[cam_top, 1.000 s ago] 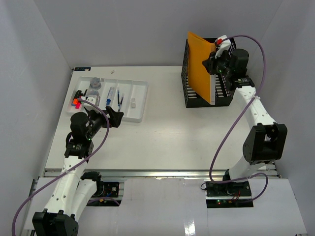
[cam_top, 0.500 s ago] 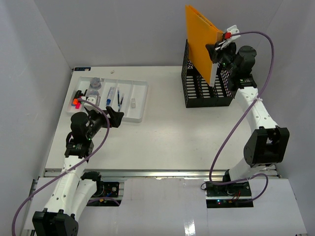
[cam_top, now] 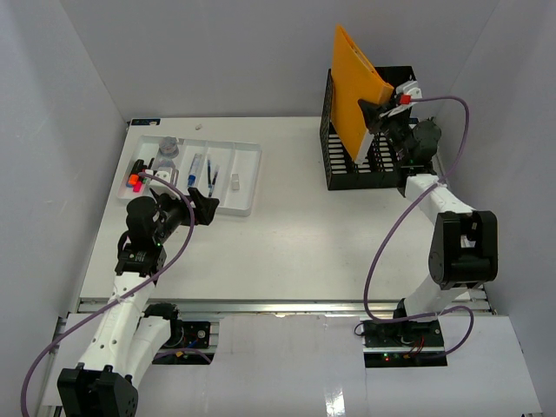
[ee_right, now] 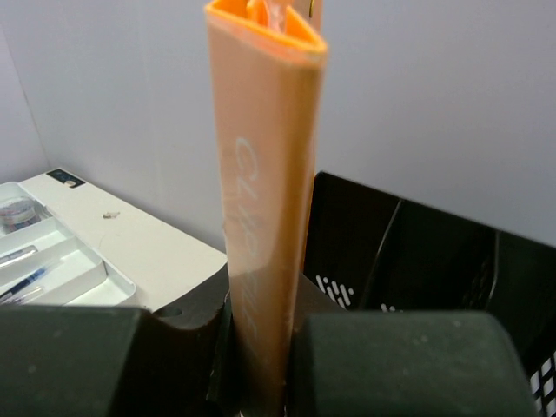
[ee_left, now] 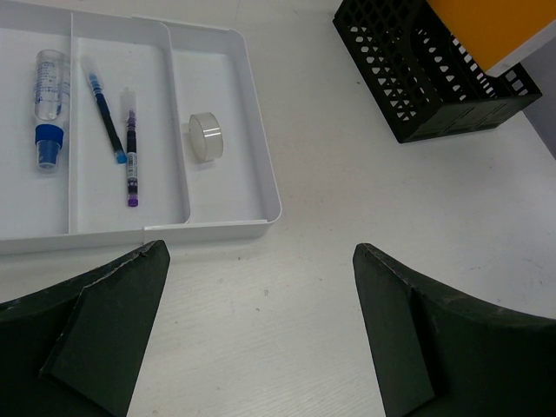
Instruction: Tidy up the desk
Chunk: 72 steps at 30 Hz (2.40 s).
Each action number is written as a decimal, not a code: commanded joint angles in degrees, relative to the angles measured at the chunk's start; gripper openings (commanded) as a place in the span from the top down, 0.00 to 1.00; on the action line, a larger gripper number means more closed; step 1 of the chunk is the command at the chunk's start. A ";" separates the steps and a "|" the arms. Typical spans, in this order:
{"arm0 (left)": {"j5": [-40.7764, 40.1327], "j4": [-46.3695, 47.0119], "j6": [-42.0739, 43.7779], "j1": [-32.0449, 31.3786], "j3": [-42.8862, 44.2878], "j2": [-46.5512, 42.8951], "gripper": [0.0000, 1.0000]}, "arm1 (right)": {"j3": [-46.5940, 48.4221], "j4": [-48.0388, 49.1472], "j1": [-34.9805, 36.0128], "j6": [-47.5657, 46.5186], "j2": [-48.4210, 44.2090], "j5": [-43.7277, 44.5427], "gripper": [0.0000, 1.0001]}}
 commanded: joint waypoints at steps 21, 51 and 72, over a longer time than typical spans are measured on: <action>0.22 0.32 -0.27 0.36 -0.29 0.69 0.02 | -15.61 33.99 -0.22 7.94 1.92 -2.19 0.92; 4.12 0.93 -0.31 0.36 -0.15 -0.67 0.02 | -16.16 -23.96 -1.69 -11.75 -27.03 0.22 0.10; 15.31 1.37 -1.23 0.01 -0.45 -1.79 0.02 | -30.57 -60.65 -2.89 -10.31 -43.52 10.62 0.10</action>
